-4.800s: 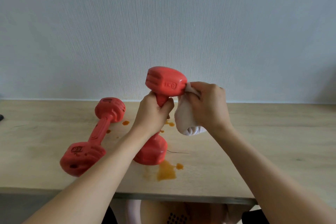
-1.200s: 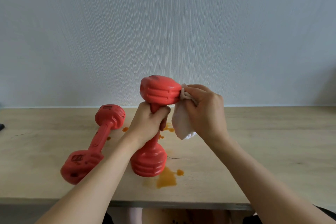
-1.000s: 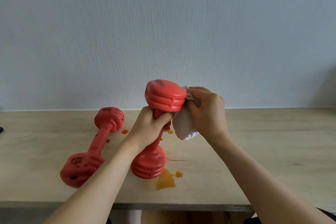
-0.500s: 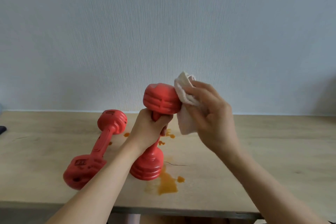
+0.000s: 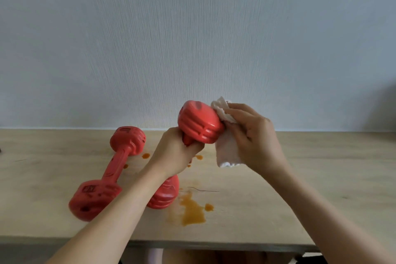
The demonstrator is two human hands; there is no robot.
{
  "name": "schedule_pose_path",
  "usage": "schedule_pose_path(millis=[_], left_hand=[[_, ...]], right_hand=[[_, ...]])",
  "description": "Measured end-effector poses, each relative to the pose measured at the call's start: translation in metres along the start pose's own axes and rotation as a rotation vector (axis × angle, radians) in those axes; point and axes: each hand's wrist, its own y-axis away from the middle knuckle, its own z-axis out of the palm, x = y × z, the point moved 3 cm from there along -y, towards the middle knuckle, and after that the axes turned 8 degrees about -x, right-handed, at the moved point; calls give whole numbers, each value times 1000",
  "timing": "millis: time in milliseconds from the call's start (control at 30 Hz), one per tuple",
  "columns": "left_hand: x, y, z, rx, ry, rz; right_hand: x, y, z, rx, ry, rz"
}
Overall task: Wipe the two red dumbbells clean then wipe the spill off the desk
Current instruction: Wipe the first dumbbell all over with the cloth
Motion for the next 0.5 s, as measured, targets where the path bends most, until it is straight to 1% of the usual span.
schedule_pose_path(millis=[100, 233, 333, 400, 500], left_hand=[[-3, -4, -5, 49, 22, -23], [-1, -4, -4, 30, 11, -19], [0, -7, 2, 15, -31, -5], [0, -7, 7, -11, -79, 10], [1, -5, 13, -21, -182, 22]], right_hand=[[-11, 5, 1, 7, 64, -76], [-22, 4, -14, -16, 23, -101], [-33, 1, -27, 44, 105, -171], [-38, 1, -20, -7, 207, -197], [-34, 2, -3, -148, 253, -93]])
